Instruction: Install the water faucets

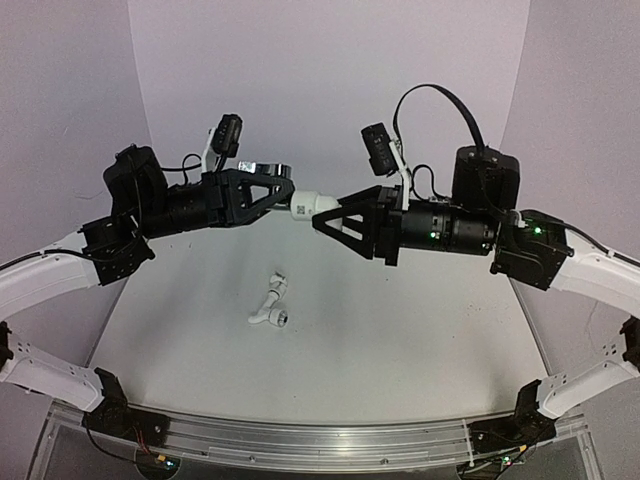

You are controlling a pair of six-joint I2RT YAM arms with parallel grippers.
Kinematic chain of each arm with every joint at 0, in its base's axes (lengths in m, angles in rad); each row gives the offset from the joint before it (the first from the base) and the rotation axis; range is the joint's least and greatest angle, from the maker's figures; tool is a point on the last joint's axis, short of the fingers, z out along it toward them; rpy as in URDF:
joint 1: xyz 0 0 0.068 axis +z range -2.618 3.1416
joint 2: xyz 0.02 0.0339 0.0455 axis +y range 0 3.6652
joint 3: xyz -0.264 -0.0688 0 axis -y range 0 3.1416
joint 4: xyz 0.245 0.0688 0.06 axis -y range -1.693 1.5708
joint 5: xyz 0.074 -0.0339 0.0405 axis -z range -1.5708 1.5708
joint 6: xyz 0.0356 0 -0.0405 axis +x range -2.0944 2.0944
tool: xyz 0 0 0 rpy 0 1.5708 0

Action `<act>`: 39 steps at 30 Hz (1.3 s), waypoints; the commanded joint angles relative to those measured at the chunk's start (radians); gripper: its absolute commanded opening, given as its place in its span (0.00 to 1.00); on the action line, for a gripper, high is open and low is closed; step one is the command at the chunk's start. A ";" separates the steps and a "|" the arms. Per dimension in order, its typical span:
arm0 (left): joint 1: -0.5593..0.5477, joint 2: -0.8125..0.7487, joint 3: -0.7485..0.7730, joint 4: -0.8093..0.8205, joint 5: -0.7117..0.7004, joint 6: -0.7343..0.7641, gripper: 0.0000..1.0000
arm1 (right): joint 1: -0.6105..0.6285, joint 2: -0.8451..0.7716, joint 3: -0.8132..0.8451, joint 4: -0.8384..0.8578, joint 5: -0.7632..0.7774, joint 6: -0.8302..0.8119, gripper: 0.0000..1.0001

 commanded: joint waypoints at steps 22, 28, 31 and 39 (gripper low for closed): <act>-0.060 -0.150 0.027 -0.203 -0.281 0.020 0.00 | -0.115 -0.061 0.096 -0.123 0.052 -0.326 0.95; -0.057 -0.077 0.081 -0.230 -0.146 -0.121 0.00 | -0.098 -0.185 -0.055 -0.070 0.041 -1.124 0.98; -0.056 -0.043 0.101 -0.220 -0.081 -0.172 0.00 | -0.085 -0.199 -0.112 0.008 0.072 -1.328 0.98; -0.056 0.023 0.127 -0.175 0.006 -0.266 0.00 | -0.027 -0.210 -0.286 0.223 0.094 -1.819 0.97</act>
